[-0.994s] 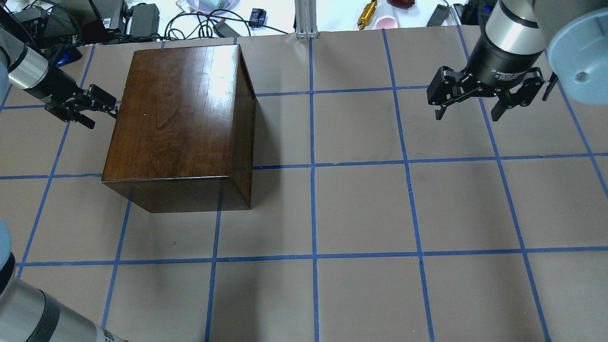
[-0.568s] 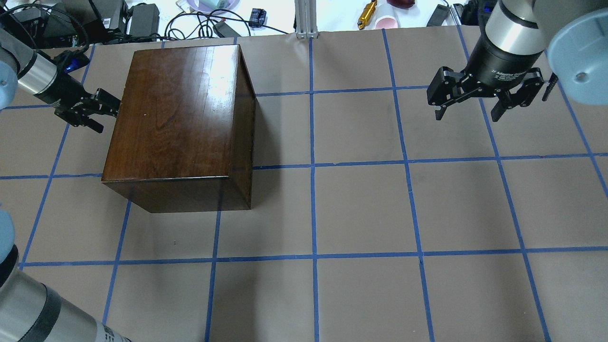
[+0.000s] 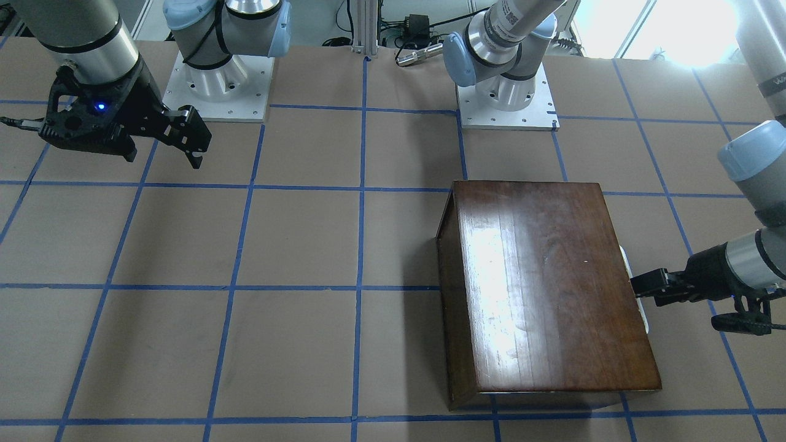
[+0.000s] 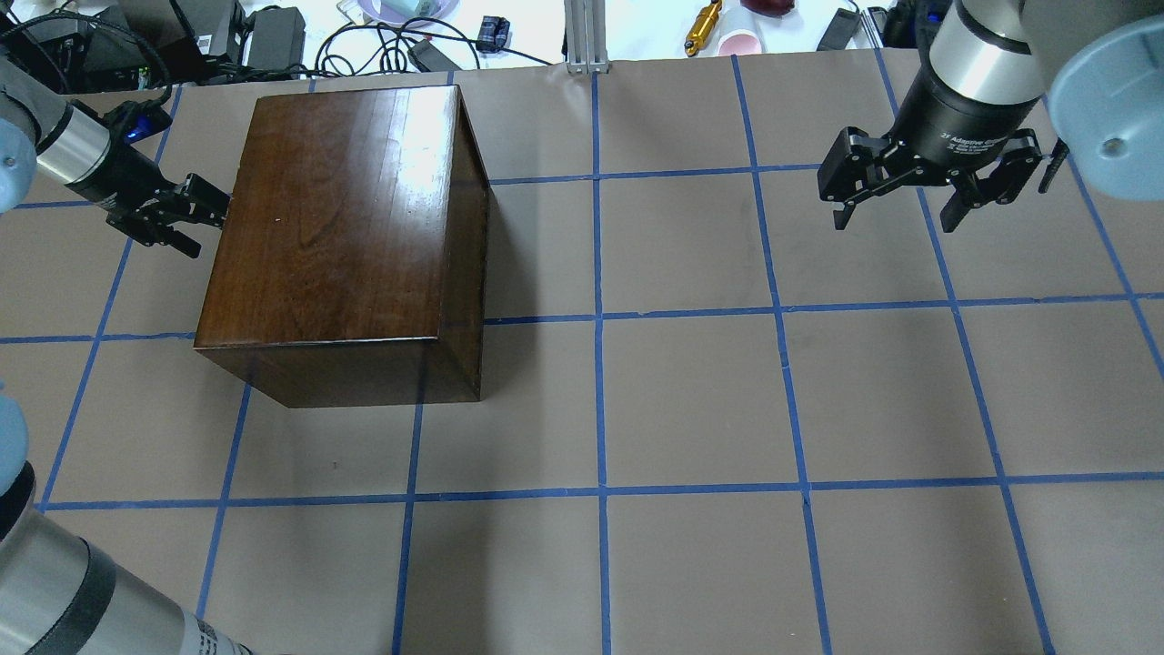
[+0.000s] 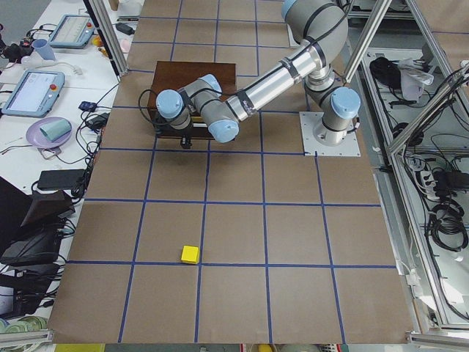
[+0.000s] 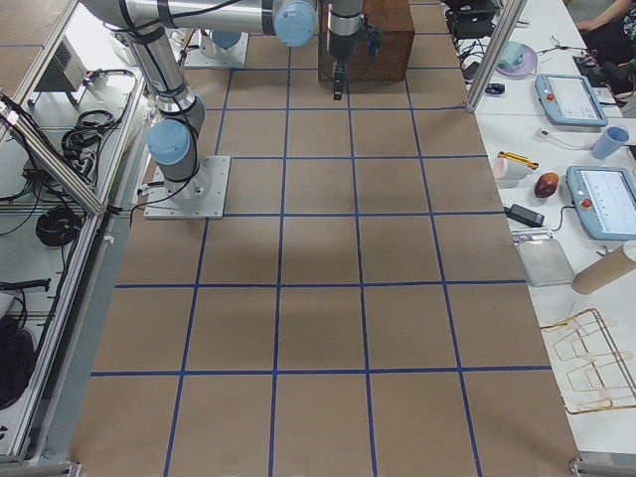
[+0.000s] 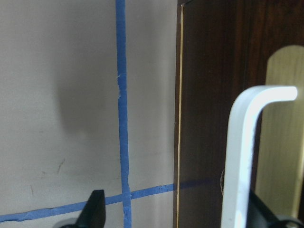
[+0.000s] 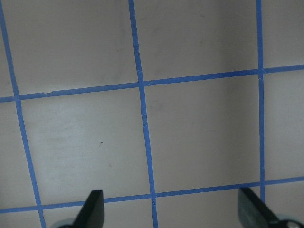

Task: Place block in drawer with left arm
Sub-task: 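Move the left gripper down beside the cabinet to the white drawer handle, then hook the white handle and pull the drawer outward with the left gripper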

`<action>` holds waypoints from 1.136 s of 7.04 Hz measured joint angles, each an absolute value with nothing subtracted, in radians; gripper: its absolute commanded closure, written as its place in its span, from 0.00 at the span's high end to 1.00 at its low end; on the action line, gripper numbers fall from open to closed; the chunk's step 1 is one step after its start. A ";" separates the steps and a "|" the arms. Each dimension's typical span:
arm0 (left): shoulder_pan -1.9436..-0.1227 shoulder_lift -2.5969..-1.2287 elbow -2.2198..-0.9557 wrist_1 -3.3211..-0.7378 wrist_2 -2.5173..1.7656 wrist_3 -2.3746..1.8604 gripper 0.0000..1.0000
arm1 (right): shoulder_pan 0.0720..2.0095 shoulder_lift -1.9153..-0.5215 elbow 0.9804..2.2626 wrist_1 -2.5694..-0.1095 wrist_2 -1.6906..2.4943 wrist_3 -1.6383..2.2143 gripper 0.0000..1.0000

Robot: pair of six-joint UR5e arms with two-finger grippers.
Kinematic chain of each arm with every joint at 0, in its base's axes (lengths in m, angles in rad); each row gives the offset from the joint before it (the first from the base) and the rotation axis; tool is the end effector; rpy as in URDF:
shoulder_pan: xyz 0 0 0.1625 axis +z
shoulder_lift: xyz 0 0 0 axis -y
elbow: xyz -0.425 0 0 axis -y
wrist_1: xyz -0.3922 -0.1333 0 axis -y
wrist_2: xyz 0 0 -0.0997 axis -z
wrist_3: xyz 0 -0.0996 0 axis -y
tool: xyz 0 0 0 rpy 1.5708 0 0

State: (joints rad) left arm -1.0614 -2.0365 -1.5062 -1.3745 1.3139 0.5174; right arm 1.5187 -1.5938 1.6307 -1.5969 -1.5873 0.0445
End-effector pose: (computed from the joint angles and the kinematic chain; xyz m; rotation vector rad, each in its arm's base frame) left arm 0.1687 -0.6273 0.2745 0.0261 -2.8175 -0.0735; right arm 0.1064 -0.4870 0.4723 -0.1507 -3.1214 -0.0170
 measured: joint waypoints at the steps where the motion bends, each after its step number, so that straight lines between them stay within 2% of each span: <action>1: -1.046 -2.037 -1.504 -1.374 1.323 0.518 0.91 | 1.519 -1.594 1.631 -1.597 -1.587 0.044 1.00; 8: -0.980 -2.033 -1.488 -1.369 1.376 0.536 0.90 | 1.519 -1.594 1.631 -1.597 -1.586 0.044 1.00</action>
State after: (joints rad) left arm -0.9803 -2.0326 -1.4885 -1.3687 1.3761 0.5363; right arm 1.5187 -1.5938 1.6306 -1.5968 -1.5861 0.0445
